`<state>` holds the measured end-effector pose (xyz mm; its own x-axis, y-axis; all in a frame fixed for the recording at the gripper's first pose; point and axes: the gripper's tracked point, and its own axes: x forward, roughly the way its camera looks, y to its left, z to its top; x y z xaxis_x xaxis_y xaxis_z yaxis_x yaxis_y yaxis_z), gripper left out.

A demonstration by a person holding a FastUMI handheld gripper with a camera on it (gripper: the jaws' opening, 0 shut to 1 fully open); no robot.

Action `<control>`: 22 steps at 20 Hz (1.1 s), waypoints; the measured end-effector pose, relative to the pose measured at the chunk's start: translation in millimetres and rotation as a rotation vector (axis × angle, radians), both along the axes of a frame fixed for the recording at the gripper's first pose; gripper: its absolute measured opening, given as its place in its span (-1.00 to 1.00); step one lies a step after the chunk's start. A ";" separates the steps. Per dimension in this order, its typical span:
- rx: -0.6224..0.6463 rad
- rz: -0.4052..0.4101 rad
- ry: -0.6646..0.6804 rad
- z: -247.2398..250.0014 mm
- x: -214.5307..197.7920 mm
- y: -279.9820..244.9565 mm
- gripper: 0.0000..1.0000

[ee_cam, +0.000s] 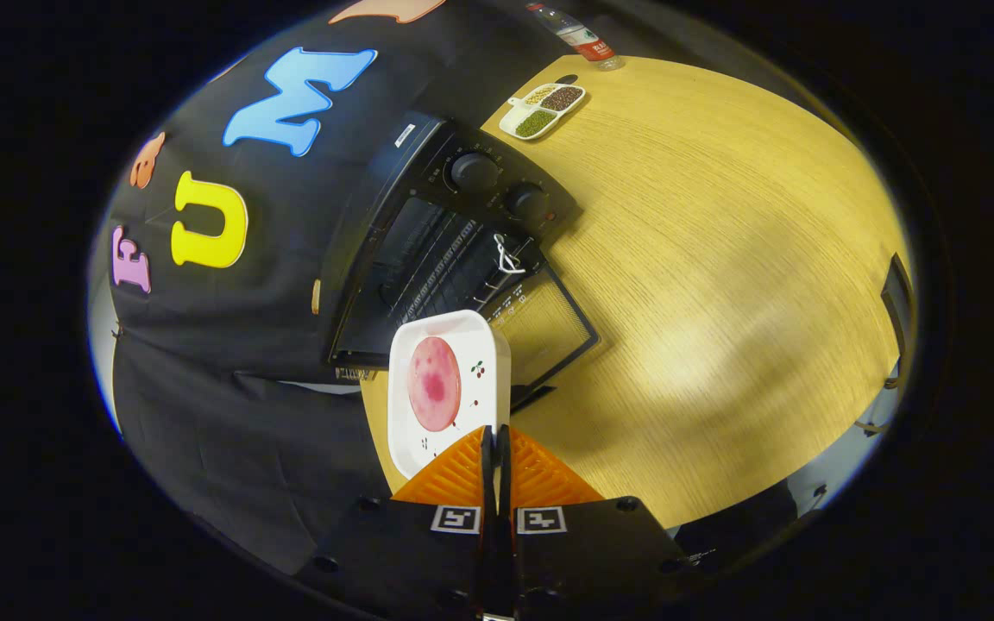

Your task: Open the toaster oven, put the food inside, and close the toaster oven door.

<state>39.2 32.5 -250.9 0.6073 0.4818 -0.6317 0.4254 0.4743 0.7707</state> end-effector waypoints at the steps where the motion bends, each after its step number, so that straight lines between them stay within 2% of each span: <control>1: 0.011 -0.008 0.007 -2.8 10.5 3.3 -0.97; 8: 0.082 -0.086 0.031 -15.2 68.4 18.3 -0.97; 22: 0.133 -0.366 -0.032 -30.8 144.9 33.7 -0.97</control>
